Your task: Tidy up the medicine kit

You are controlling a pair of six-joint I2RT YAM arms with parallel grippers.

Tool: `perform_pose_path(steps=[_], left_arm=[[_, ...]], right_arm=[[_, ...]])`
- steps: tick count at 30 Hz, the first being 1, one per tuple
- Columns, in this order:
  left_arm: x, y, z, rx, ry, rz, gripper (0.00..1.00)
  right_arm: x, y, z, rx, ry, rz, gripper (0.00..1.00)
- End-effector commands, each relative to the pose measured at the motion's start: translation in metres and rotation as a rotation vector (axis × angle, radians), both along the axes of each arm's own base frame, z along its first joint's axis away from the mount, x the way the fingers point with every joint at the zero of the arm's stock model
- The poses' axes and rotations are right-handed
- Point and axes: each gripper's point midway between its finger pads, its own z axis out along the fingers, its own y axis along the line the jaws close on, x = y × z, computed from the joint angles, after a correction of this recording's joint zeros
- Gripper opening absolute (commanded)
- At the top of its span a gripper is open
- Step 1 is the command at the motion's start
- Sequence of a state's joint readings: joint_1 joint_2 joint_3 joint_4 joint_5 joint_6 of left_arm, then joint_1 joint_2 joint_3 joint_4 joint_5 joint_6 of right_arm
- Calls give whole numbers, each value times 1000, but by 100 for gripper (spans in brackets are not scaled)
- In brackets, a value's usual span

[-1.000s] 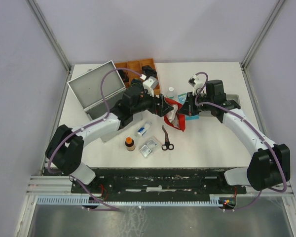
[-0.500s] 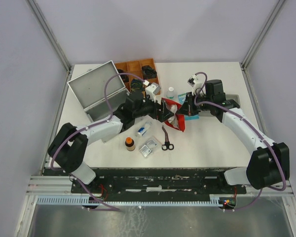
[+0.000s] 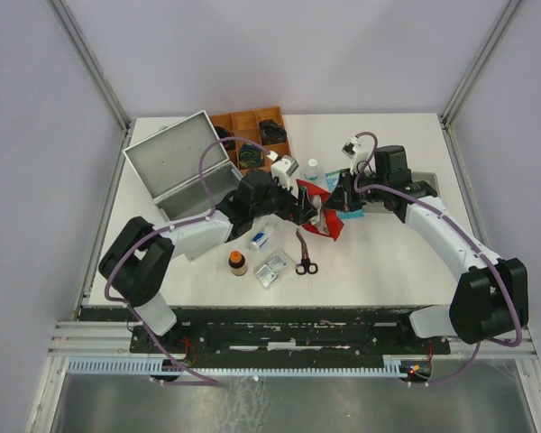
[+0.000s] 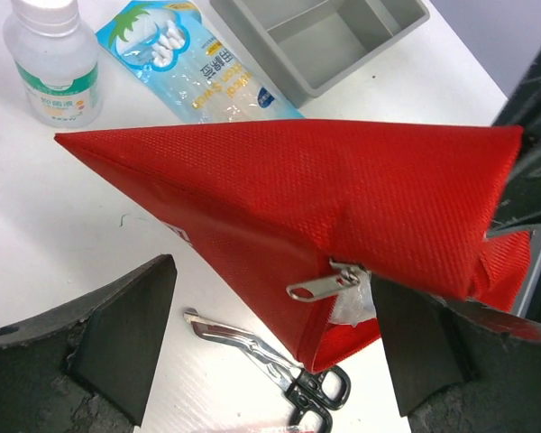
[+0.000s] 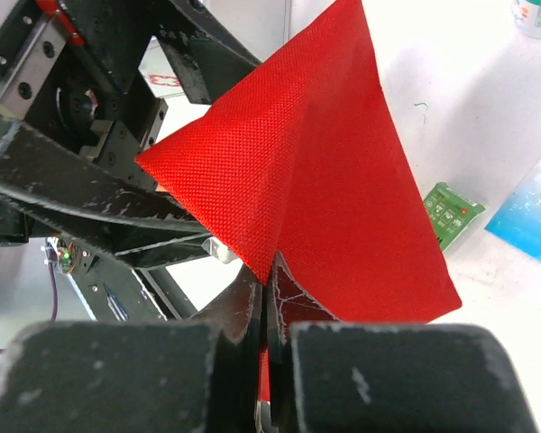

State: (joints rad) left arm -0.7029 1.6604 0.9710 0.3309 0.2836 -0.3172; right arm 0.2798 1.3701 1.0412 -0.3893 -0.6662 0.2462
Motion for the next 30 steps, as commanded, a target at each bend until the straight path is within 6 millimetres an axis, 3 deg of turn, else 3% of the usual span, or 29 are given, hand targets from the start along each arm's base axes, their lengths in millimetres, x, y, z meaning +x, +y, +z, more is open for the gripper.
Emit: perform_pose_path(steps=[1,13,18,24,30], left_arm=[[24,1,11,-32,13,101,93],[57,8,12,-54,63,154,77],[65,5,9,-57,130,157,80],[48,0,15,-73,93,53,95],[19,6,21,-46,10,-85,99]], right_arm=[[-2,12,29,72,-69,60,1],[-6,13,24,84,-59,78,1],[-8,14,20,83,-50,83,1],[4,3,19,14,-78,15,0],[17,-5,25,-15,-91,-41,0]])
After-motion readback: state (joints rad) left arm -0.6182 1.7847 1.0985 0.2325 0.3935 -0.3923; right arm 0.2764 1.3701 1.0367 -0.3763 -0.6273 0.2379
